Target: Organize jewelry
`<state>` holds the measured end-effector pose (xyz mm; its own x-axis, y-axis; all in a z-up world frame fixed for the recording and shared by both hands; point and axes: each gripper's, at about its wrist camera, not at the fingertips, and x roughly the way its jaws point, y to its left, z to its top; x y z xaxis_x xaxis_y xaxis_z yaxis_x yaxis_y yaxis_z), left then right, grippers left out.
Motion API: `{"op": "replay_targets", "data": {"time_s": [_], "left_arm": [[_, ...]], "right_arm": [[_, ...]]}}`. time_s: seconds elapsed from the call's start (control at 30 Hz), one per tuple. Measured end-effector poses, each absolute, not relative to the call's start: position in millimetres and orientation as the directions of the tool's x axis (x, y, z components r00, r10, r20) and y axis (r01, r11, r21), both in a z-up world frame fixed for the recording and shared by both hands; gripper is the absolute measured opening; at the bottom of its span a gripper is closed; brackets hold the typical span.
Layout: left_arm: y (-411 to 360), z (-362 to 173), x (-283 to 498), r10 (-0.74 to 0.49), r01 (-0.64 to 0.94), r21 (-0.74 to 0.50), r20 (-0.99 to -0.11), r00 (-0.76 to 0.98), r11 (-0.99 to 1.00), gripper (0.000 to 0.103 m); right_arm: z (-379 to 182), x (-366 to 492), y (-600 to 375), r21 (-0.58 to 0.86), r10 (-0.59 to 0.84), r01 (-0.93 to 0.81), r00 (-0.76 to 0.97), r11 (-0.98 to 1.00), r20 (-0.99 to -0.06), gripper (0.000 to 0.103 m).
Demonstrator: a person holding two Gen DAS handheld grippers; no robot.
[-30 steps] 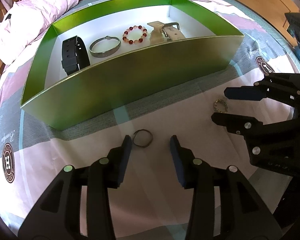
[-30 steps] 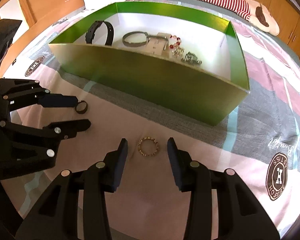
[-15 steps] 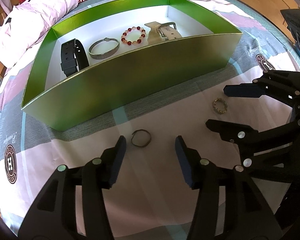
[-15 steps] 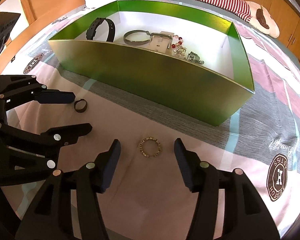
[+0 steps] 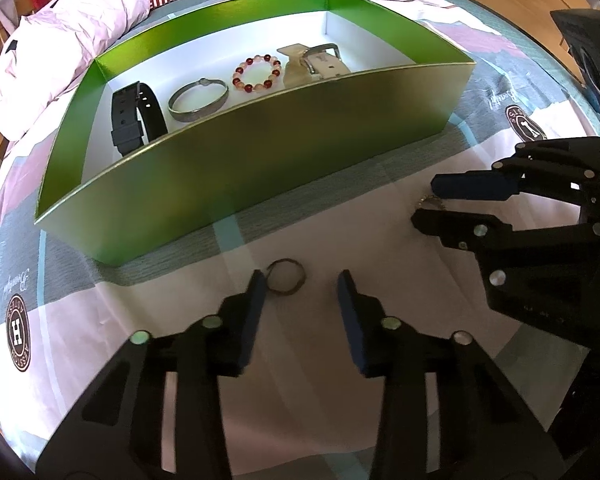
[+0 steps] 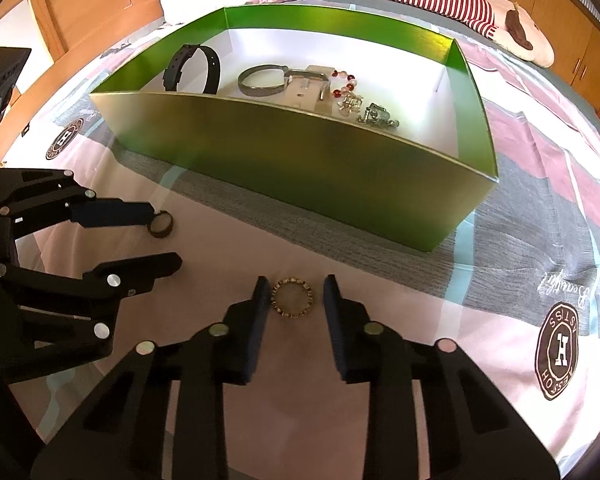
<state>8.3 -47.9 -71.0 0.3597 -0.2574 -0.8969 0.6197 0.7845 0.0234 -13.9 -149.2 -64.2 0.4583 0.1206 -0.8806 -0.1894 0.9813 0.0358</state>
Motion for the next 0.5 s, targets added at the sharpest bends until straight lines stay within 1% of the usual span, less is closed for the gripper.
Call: {"op": "replay_targets", "data": {"time_s": [0.13,0.23,0.37,0.5], "left_arm": [[-47.9,-71.1,8.7,-0.262,0.617,0.013,-0.898,0.354,0.787,0.037],[-47.4,-71.5,9.3,-0.262,0.613,0.01,-0.898,0.352,0.79,0.04],[-47.7,-72.5,11.1,-0.264,0.609,0.006,-0.897,0.353,0.793,0.044],[-47.9,-72.6,13.5,-0.271,0.598,-0.006,-0.895,0.355,0.801,0.043]], "right_arm": [[-64.1,-15.1,-145.1,0.021,0.114,-0.205,0.452,0.978,-0.885,0.03],[-64.6,-16.2,-141.8,0.02,0.118,-0.218,0.447,0.976,-0.887,0.035],[-65.4,-17.0,-140.1,0.014,0.116,-0.223,0.451,0.975,-0.885,0.035],[-65.5,-16.5,-142.0,0.025,0.124,-0.216,0.458,0.976,-0.881,0.034]]}}
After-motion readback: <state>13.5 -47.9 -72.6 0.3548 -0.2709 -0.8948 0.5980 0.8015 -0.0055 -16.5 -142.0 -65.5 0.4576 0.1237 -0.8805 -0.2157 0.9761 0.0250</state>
